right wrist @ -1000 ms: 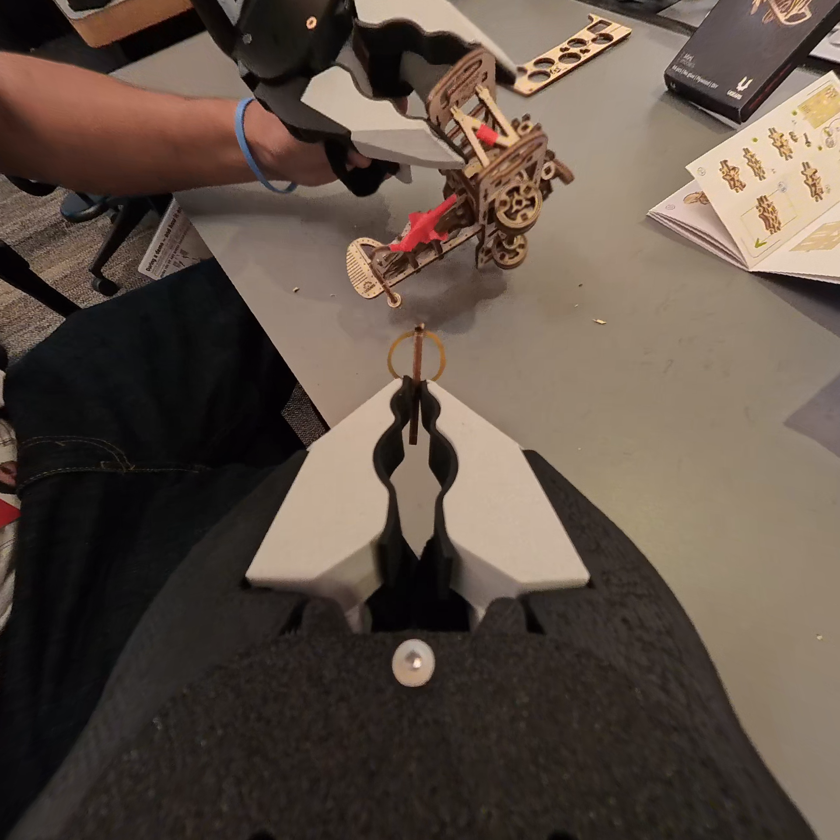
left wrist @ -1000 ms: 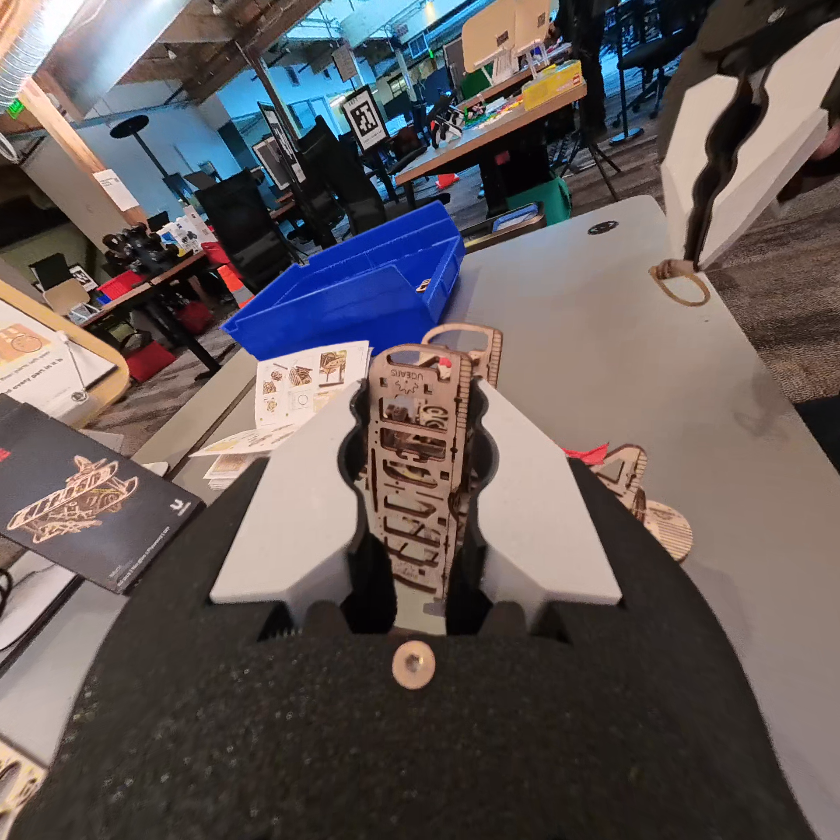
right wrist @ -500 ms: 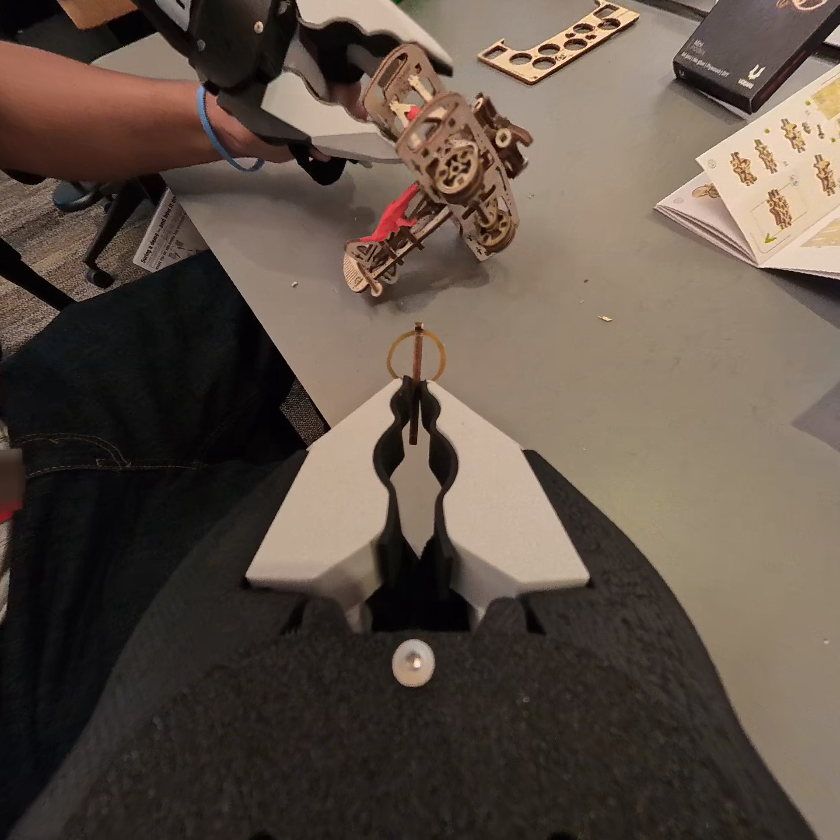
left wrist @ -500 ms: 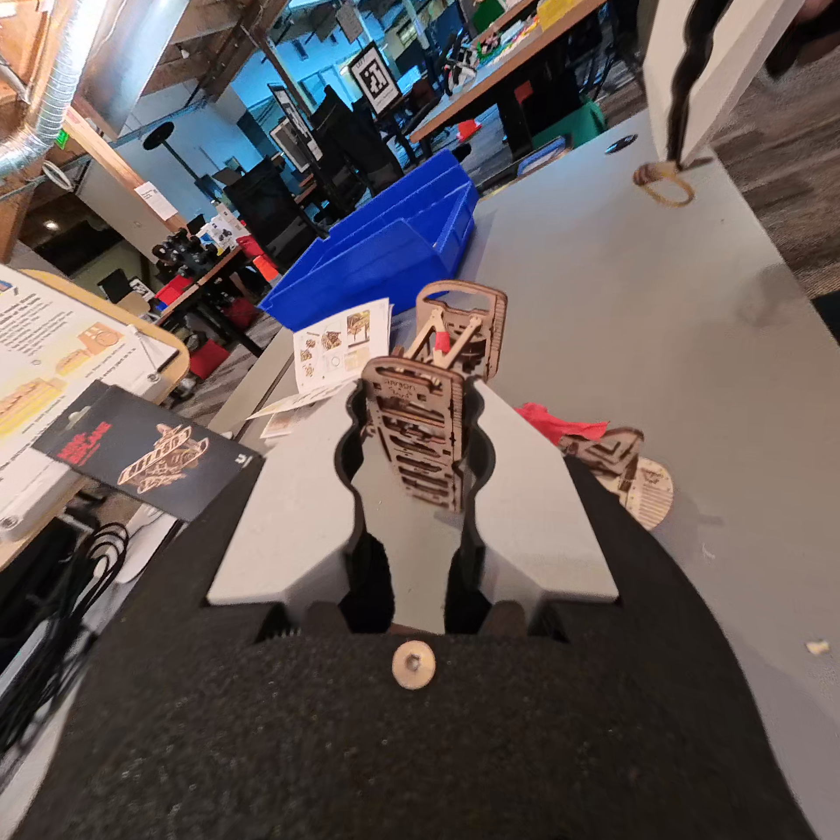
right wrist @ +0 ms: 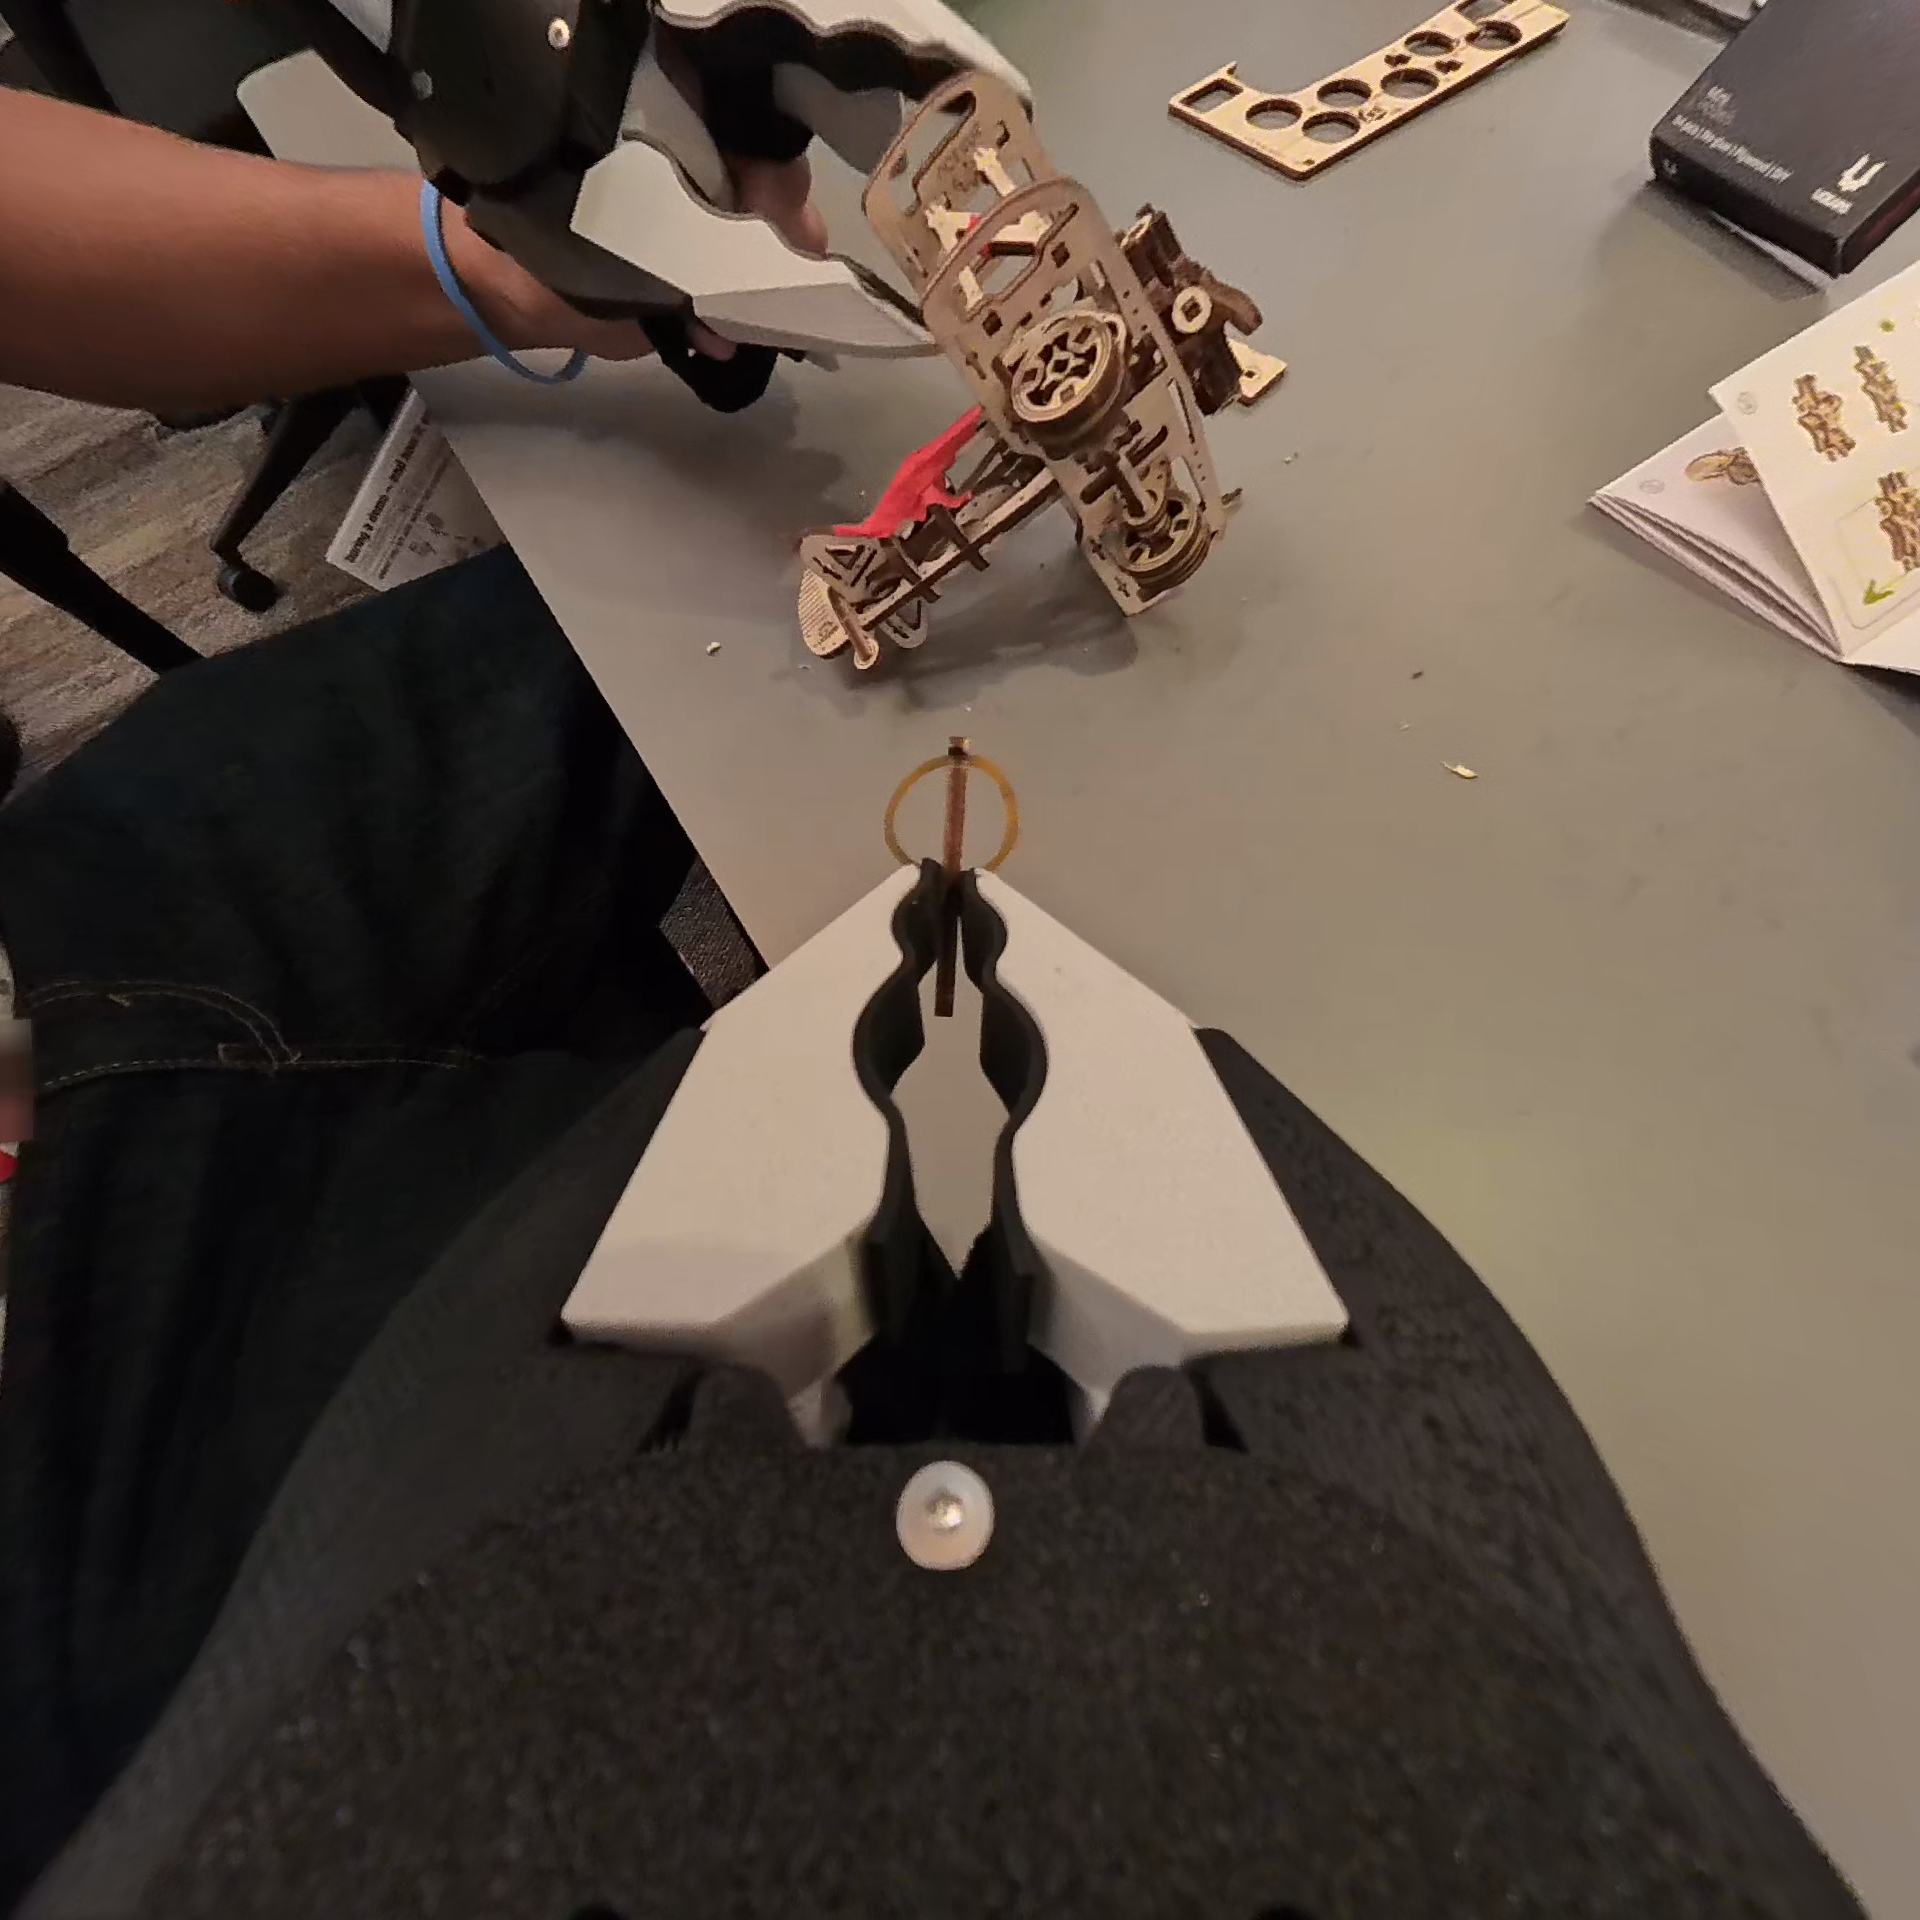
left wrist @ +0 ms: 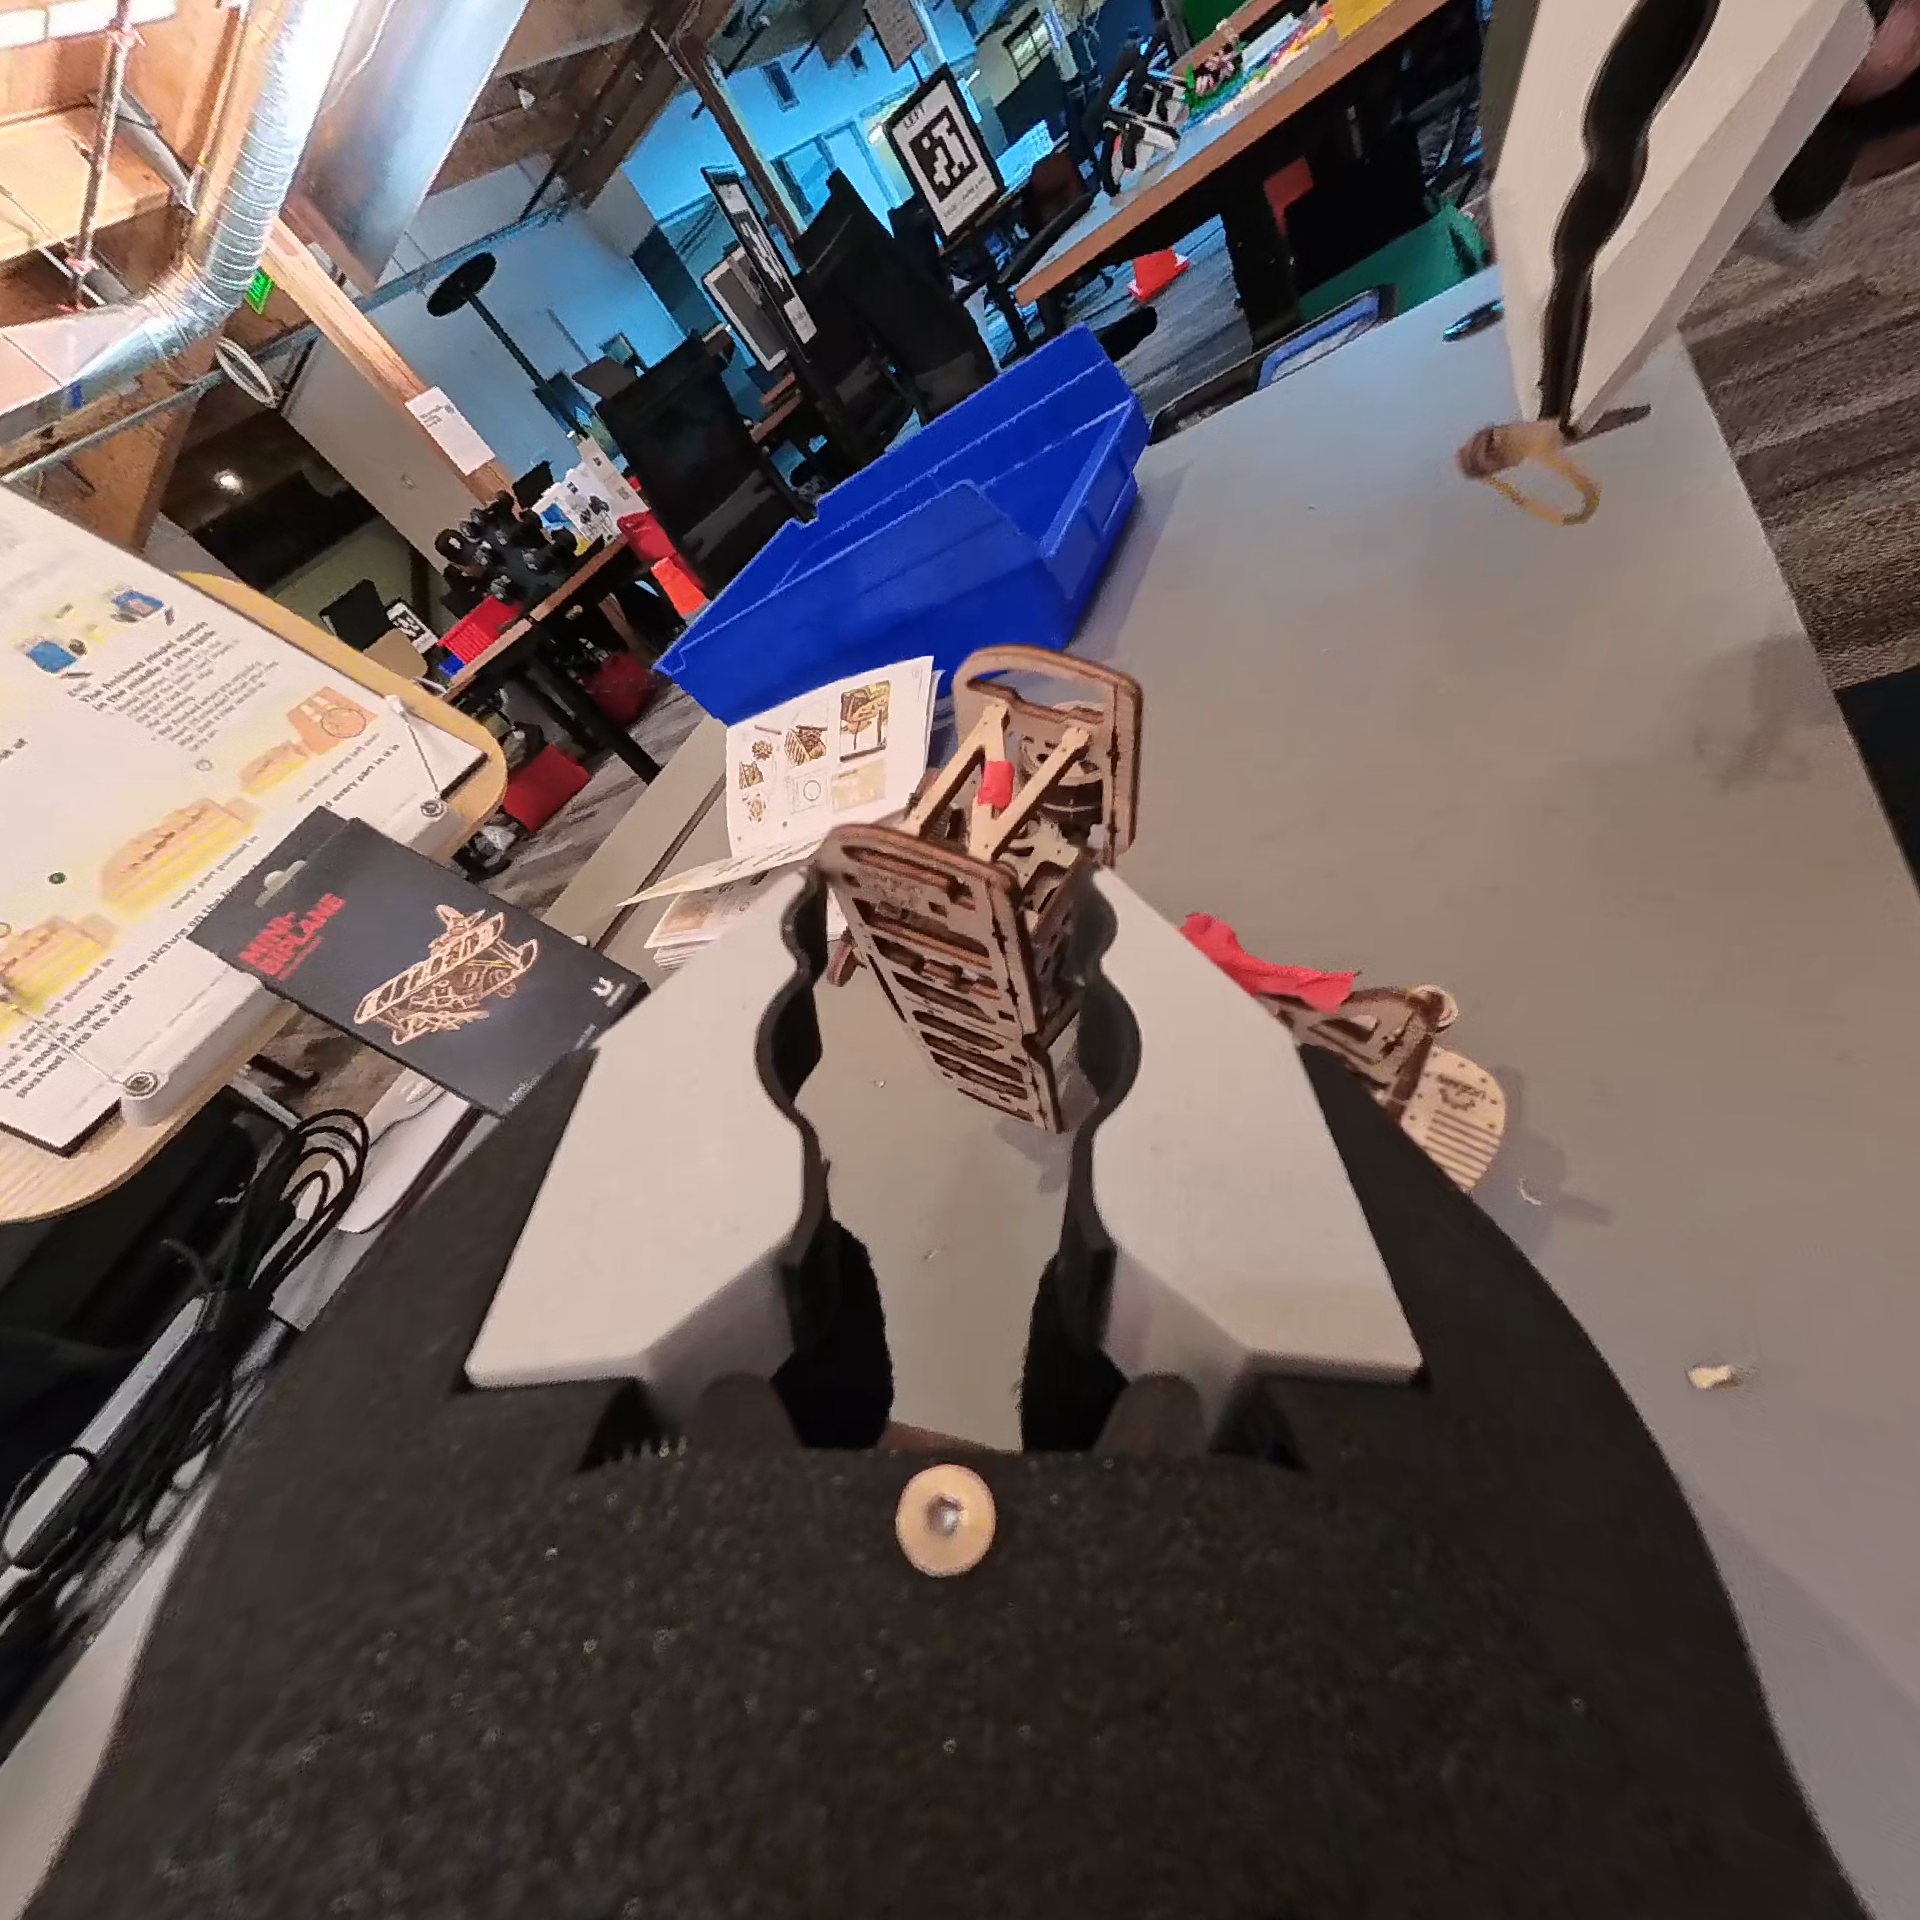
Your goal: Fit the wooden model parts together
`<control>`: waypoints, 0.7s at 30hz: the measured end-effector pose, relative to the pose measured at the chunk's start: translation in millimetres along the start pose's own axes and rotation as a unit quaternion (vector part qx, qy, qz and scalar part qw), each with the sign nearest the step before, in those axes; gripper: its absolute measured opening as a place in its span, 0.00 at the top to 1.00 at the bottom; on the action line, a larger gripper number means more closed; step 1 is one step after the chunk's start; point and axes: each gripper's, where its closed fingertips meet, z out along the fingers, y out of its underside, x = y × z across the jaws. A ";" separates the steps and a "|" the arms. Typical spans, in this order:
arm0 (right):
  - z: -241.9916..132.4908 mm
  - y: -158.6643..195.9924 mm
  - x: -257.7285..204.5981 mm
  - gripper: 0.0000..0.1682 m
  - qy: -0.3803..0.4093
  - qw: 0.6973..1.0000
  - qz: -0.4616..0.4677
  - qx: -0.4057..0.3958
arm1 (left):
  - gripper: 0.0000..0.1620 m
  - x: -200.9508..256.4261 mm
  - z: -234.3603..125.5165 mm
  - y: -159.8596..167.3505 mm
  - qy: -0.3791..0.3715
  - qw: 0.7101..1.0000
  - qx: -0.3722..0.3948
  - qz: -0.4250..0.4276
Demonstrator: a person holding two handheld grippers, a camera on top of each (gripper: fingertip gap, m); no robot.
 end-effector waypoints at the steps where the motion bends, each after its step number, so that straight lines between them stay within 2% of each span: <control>1: 1.5 -0.3 -0.4 0.99 -0.001 1.000 0.000 -0.001 | 0.71 0.4 -1.2 -1.7 0.003 1.000 0.000 -0.001; 4: 4.3 -6.8 -5.8 0.99 -0.006 1.000 -0.007 0.008 | 0.69 -4.8 -13.9 1.7 -0.004 1.000 -0.012 0.001; 7: 9.2 -20.0 -14.8 0.99 -0.008 0.999 -0.033 0.019 | 0.70 -13.9 -39.1 6.5 -0.011 0.999 -0.025 -0.037; 9: 17.8 -34.3 -23.4 0.99 -0.013 0.998 -0.060 0.022 | 0.77 -3.9 -53.1 0.2 0.042 0.995 -0.030 -0.088; 13: 46.8 -68.6 -41.3 1.00 -0.034 0.992 -0.117 0.015 | 0.74 33.3 -72.0 -28.2 0.198 0.968 -0.028 -0.155; 15: 62.8 -83.1 -48.2 1.00 -0.046 0.990 -0.136 0.007 | 0.75 35.4 -76.5 -39.4 0.232 0.958 -0.015 -0.166; 17: 78.2 -90.2 -52.2 0.99 -0.050 0.986 -0.159 -0.015 | 0.78 26.1 -75.8 -45.4 0.232 0.959 -0.002 -0.162; 21: 100.1 -99.7 -61.2 0.99 -0.063 0.978 -0.191 -0.056 | 0.81 23.8 -74.0 -29.9 0.252 0.962 -0.035 -0.098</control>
